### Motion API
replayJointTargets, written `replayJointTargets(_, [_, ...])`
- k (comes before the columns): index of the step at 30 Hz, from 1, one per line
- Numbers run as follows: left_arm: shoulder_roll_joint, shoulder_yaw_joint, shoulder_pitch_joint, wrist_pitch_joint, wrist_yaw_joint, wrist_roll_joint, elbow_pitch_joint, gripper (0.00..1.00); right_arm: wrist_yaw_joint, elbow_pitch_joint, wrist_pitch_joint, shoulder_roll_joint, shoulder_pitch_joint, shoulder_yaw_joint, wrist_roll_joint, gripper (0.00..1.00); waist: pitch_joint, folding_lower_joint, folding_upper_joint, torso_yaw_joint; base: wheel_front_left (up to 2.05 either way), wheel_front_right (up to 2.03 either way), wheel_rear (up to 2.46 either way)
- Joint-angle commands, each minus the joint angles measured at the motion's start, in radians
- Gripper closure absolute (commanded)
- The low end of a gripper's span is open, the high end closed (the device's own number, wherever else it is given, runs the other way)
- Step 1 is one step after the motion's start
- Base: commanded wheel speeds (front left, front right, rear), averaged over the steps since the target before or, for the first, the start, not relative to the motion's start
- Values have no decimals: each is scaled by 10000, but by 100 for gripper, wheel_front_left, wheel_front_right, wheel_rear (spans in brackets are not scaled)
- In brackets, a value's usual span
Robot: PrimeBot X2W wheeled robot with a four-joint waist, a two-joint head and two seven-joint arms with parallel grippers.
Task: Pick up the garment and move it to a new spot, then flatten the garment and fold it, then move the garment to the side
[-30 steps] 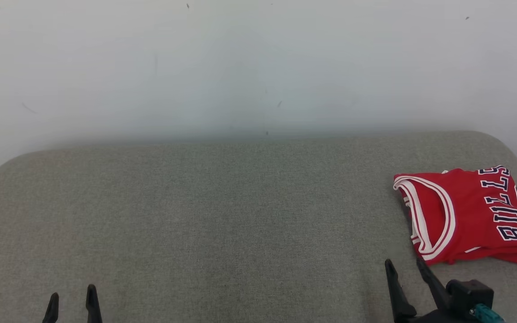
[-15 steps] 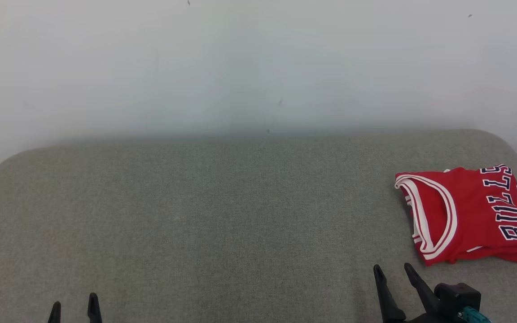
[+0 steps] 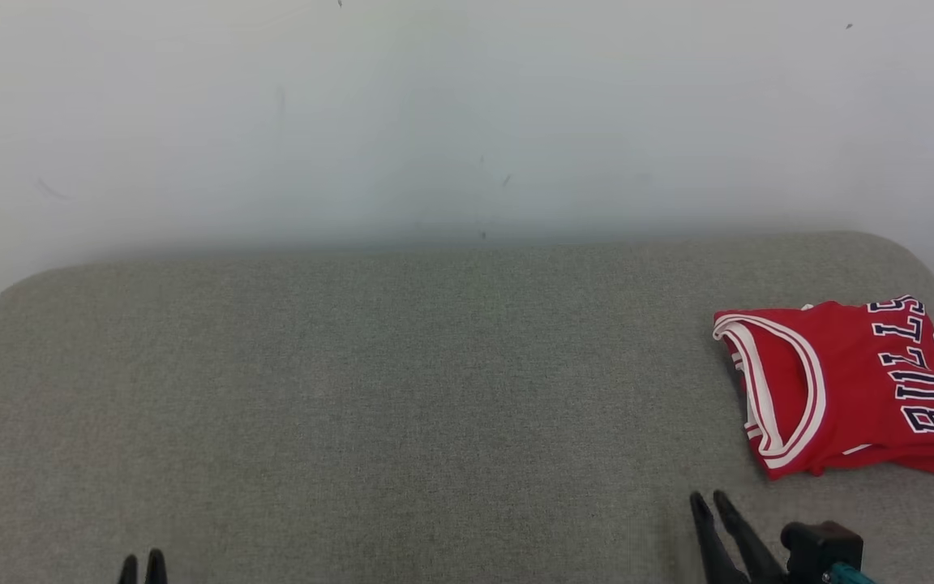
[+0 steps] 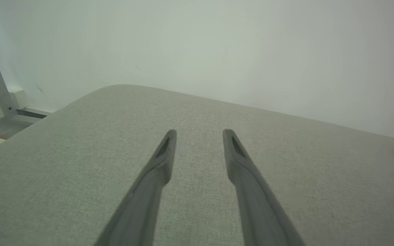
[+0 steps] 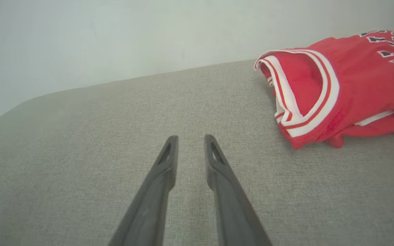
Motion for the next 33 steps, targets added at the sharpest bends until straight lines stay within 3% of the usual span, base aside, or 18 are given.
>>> replayJointTargets(1, [-11, 11, -20, 29, 0, -51, 59, 100, 0, 34, 18, 0, -3, -17, 52, 100, 2, 0, 0, 1, 0, 0, 0])
replayJointTargets(4, [-72, -2, 6, 81, 0, -152, 344, 100, 0, 315, 57, 8, 201, -14, 127, 100, 4, 0, 0, 2, 0, 0, 0])
replayJointTargets(33, [-123, 222, -1067, 1594, -6, -4799, 674, 100, -5, 148, 521, 35, -456, -357, 5037, 100, 163, 0, 0, 95, 0, 0, 0])
